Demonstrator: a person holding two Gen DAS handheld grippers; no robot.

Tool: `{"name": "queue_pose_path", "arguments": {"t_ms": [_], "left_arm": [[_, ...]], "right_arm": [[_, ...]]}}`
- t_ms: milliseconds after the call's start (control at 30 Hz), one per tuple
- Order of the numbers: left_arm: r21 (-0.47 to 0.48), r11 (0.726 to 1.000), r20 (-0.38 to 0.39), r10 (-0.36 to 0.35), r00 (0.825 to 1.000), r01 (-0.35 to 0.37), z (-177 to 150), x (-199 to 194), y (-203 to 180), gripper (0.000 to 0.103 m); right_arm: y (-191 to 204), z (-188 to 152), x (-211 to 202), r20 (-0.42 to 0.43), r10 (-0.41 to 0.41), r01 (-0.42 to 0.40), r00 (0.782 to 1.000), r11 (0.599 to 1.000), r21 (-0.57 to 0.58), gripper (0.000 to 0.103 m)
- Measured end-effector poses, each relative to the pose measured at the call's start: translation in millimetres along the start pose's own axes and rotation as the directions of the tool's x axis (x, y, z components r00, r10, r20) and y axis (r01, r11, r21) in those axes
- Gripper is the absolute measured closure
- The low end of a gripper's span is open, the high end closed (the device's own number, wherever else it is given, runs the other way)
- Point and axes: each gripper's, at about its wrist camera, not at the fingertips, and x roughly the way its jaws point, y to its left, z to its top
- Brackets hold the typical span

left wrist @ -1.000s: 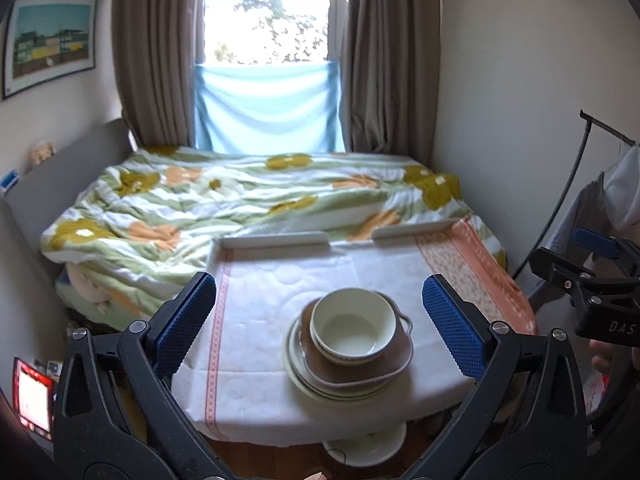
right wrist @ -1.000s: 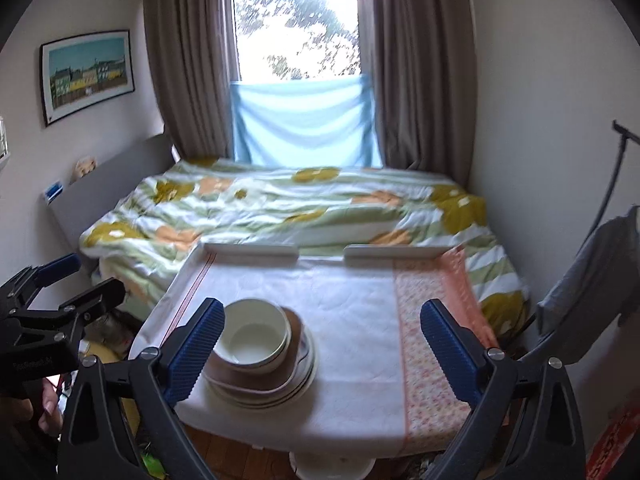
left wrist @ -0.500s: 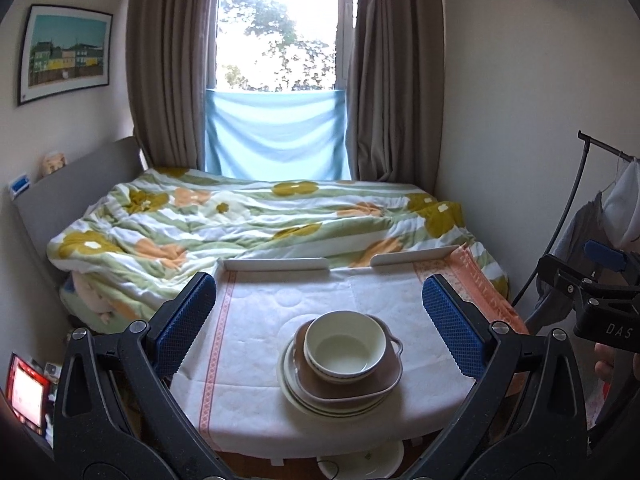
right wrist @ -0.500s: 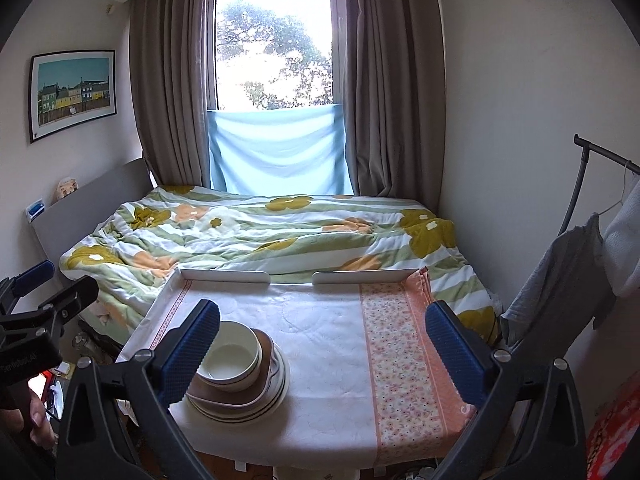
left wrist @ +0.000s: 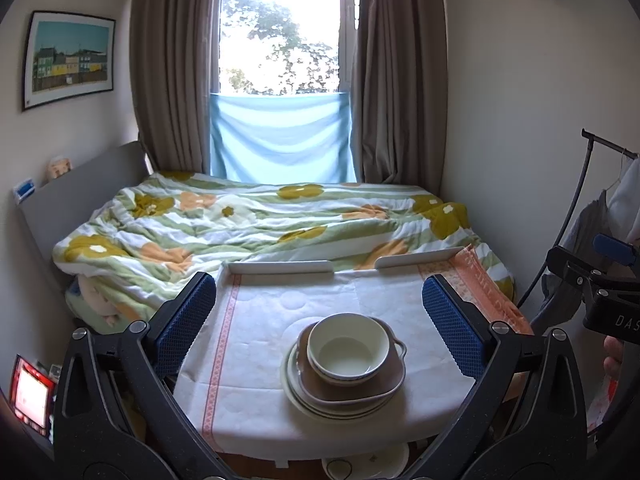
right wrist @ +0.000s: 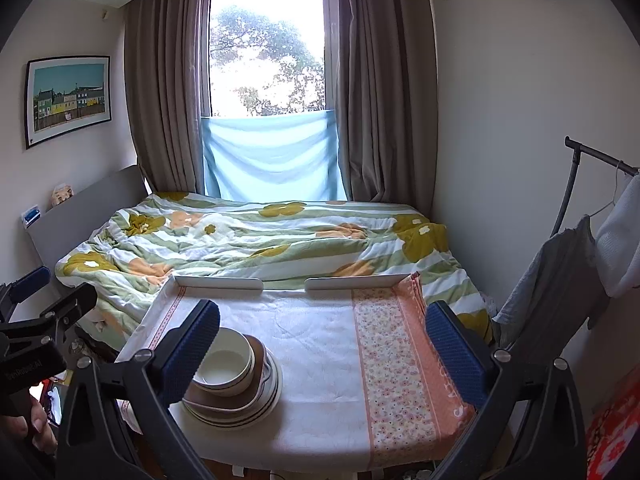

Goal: Organize plates and bowls

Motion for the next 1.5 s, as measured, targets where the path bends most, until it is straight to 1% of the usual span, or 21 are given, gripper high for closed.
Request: {"name": "queue_pose_path", "arguments": {"t_ms": [467,800,1033,1300,1400,1500], "left_arm": [[0.008,1.000,0.008,0.008,1.000,-0.008,2.7,-1.4,2.5,0.000],[-0.006,1.000,0.018,-0.008,1.000,0.008,3.2,-3.8,3.1,0.000],[-0.006,1.000,0.013,0.012,1.000,-0.011,2.3,-2.5,5.6,0.000],[-0.013,1.000,0.039,0.006,0.999,-0.005,0.2,-2.6,6.9,0.000],[-0.017,1.000,0.054,0.022,0.998,-0.022,-0.9,-3.4,7.7,0.000],[-0.011,0.998,0.049,0.057,0.997,-0.057,-2.1,-0.4,7.0,0.000]], "right_arm": [[-0.6,0.8,0.9,0.009,-0.001,0.001,1.000,1.000,-0.007,0.001],[-3.2,2.4,2.8,0.005,-0.005,0.005,1.000,1.000,-0.007,0.001],[-3.9,4.3,0.7,0.009,-0.006,0.006,1.000,1.000,-0.005,0.001],[-4.2,5.1,1.4,0.011,-0.008,0.008,1.000,1.000,-0.005,0.001],[-6.1,7.1,3.0,0.014,-0.008,0.008,1.000,1.000,-0.005,0.001],[-6.8,7.8,3.9,0.012,-0.007,0.007,1.000,1.000,-0.004,0.001]]}}
